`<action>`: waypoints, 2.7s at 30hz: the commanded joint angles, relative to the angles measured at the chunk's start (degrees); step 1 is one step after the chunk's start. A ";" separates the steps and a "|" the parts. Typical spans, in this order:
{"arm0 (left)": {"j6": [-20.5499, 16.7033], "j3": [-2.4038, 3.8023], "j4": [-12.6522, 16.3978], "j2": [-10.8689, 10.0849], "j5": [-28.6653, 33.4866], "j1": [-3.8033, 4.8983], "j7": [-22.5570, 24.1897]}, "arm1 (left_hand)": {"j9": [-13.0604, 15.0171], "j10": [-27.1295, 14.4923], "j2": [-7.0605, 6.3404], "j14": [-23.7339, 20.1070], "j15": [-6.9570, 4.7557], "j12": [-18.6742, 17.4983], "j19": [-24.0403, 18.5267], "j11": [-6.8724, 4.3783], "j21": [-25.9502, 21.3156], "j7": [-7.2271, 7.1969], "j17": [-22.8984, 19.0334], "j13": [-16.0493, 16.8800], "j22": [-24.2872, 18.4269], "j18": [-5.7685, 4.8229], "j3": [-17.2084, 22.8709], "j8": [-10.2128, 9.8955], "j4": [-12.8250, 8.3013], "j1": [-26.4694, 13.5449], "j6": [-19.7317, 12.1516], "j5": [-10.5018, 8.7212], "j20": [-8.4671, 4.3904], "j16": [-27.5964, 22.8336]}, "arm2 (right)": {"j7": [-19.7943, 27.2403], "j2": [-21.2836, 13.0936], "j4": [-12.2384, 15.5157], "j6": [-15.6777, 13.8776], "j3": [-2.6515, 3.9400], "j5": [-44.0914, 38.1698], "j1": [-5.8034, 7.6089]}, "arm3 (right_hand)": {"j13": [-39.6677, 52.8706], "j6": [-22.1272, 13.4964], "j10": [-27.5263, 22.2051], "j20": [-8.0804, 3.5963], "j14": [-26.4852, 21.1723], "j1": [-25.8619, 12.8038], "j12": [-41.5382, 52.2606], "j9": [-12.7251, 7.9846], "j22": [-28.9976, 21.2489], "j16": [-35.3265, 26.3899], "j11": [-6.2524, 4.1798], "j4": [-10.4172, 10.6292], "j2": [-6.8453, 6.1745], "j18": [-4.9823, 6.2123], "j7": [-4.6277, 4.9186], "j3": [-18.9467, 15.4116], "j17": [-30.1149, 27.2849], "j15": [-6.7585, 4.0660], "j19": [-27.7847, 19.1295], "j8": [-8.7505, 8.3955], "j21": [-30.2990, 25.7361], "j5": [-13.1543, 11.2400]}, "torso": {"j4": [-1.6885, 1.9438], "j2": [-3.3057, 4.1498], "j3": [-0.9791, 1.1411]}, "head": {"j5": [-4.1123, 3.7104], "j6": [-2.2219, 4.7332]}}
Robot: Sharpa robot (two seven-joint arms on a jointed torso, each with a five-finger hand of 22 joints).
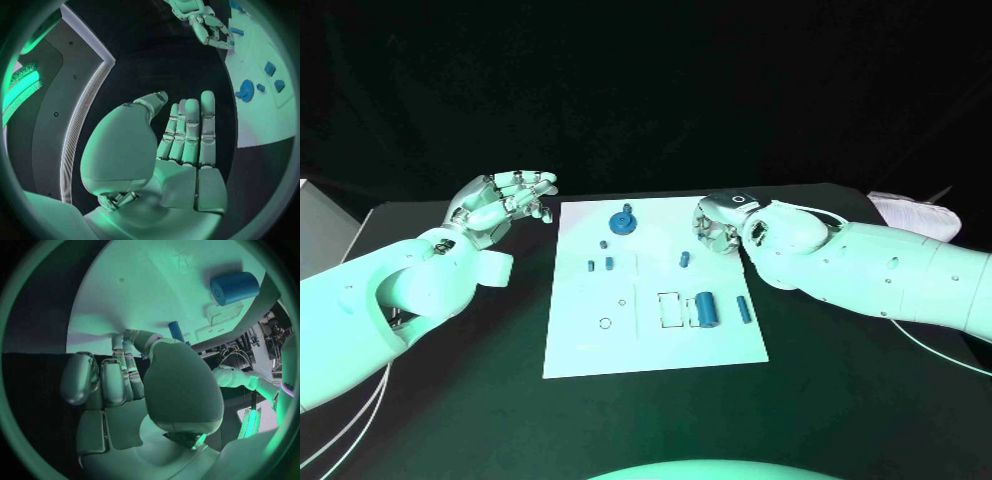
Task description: Assemble the parts on the task board
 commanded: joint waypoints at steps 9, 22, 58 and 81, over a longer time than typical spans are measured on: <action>-0.19 0.07 0.11 -0.01 -0.05 0.01 0.08 | -0.08 0.44 0.18 0.40 0.07 -0.52 0.61 0.23 -0.38 0.30 -0.06 -0.16 -0.16 0.38 -0.28 -0.01 -0.14 0.83 -0.14 0.34 0.08 -0.45 | -0.42 0.40 1.53 -0.14 -0.60 -2.08 -1.04 | 0.40 1.93 2.46 -0.44 1.92 0.03 0.59 1.29 2.17 1.01 -1.10 -1.08 0.63 -1.39 -0.51 0.90 0.00 -0.83 0.03 1.70 1.86 1.05 | 0.05 0.03 0.03 | 0.17 0.03; -0.37 0.07 -0.25 0.08 -0.21 -0.01 -0.09 | -0.09 0.48 0.20 0.41 0.06 -0.60 0.67 0.23 -0.42 0.31 -0.07 -0.20 -0.20 0.38 -0.27 0.00 -0.23 1.04 -0.13 0.34 0.07 -0.50 | -2.30 0.07 1.63 -3.45 -0.59 -2.83 -1.15 | 0.53 2.32 4.21 -1.00 2.11 0.44 0.35 2.34 3.96 1.92 -1.68 -1.97 2.14 -1.70 -1.06 2.14 0.60 -1.34 0.45 2.60 3.27 0.10 | -0.08 0.06 0.08 | 0.32 -0.04; -0.58 0.06 -1.04 0.05 -0.44 -0.01 -0.67 | -0.12 0.36 0.16 0.40 0.10 -0.87 0.77 0.32 -0.52 0.38 -0.09 -0.34 -0.28 0.37 -0.34 0.02 -0.29 1.24 -0.12 0.32 0.06 -0.64 | 0.39 -6.57 14.07 -15.35 0.46 1.67 -0.44 | 0.49 2.28 4.40 -1.10 2.24 0.31 0.13 2.64 4.97 2.50 -1.70 -2.24 2.11 -1.89 -1.06 2.40 1.30 -1.37 0.71 2.78 4.06 -0.45 | -0.04 0.01 0.04 | 1.39 0.57; -3.23 0.03 0.05 1.54 0.02 -0.01 -0.88 | -0.13 0.31 0.19 0.40 0.14 -1.00 0.83 0.37 -0.58 0.41 -0.10 -0.42 -0.33 0.36 -0.41 0.05 -0.24 1.26 -0.10 0.32 0.08 -0.72 | 1.29 0.87 18.41 -10.50 -0.66 2.32 -5.30 | 0.40 2.01 4.22 -1.12 2.08 0.27 -0.10 2.76 4.28 2.16 -1.57 -2.33 2.20 -1.74 -0.90 2.61 0.56 -1.32 0.40 2.75 3.48 -0.41 | -0.01 -0.57 -0.38 | 6.16 -0.57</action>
